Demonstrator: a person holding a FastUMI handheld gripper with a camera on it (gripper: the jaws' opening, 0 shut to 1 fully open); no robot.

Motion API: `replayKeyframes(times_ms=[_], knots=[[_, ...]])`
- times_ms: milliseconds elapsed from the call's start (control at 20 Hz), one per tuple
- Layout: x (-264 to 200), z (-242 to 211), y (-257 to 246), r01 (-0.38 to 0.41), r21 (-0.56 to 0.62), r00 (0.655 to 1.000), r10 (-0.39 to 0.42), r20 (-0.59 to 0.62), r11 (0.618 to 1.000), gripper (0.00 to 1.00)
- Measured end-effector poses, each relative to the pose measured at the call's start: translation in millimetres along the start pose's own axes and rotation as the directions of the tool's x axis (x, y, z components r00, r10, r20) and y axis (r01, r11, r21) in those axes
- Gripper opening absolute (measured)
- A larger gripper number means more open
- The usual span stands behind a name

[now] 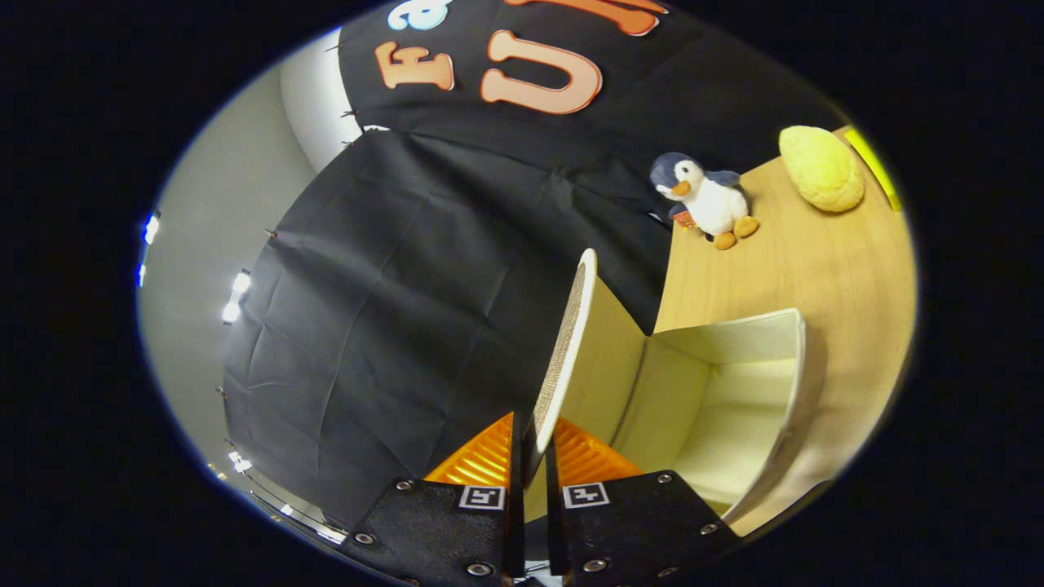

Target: Open the storage box then place both shoes into the box .Put the left shoe in first, then the right shoe, with the right side of both shoes facing outward in a uniform manner.

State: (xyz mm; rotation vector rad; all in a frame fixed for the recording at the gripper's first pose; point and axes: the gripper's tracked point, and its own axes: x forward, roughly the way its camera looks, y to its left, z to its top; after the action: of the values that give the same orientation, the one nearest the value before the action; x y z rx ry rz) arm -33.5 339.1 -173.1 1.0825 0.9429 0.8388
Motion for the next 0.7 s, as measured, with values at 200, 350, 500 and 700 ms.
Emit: replayKeyframes(times_ms=[200, 350, 500, 700], knots=[[35, -5, 26, -0.007, -0.043, 0.999, 0.005, -0.042, 0.999, 0.14], [71, -20, 35, -0.009, -0.047, 0.996, 0.005, -0.084, 0.999, 0.14], [106, -32, 35, -0.004, -0.038, 0.995, 0.000, -0.100, 0.999, 0.15], [147, -45, 38, 0.037, -0.049, 0.992, -0.042, -0.119, 0.998, 0.15]])
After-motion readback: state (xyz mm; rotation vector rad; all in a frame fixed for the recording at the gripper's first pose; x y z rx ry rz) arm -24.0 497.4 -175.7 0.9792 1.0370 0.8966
